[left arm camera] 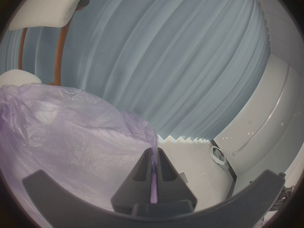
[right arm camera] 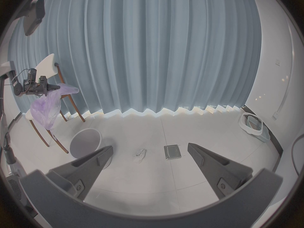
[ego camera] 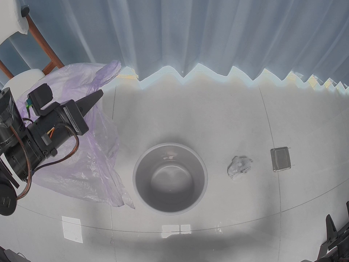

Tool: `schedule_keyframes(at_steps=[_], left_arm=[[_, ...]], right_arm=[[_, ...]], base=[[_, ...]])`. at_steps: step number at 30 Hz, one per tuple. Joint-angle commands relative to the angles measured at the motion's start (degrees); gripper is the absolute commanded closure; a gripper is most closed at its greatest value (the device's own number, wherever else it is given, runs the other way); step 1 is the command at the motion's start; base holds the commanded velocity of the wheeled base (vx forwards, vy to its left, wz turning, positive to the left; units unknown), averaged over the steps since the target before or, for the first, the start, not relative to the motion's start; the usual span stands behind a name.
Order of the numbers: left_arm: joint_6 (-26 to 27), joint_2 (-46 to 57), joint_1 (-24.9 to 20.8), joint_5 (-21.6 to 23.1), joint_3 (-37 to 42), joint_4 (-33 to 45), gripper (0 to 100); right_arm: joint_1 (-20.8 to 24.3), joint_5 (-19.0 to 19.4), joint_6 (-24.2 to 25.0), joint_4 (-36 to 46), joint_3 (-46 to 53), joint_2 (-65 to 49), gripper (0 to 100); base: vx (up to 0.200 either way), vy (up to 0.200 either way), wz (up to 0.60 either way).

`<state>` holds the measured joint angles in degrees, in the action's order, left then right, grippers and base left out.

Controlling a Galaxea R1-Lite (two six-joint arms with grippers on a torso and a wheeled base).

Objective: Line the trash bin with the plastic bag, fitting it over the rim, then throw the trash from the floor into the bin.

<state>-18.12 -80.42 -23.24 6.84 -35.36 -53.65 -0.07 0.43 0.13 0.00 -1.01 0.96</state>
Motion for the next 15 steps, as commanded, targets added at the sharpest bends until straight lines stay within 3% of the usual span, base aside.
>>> schedule_keyframes(at_steps=[1,15], left_arm=[[-0.17,-2.02,-1.20,0.02,0.12,-1.02,100],[-0.34,-7.21,-8.32,0.37,0.38,-11.92,100]], right_arm=[[-0.01,0.01,0.04,0.00,1.01,-0.96,0],[-0.01,0.01,0.04,0.00,1.01,-0.96,0]], base=[[0.000,0.000,0.00],[0.000,0.000,0.00]])
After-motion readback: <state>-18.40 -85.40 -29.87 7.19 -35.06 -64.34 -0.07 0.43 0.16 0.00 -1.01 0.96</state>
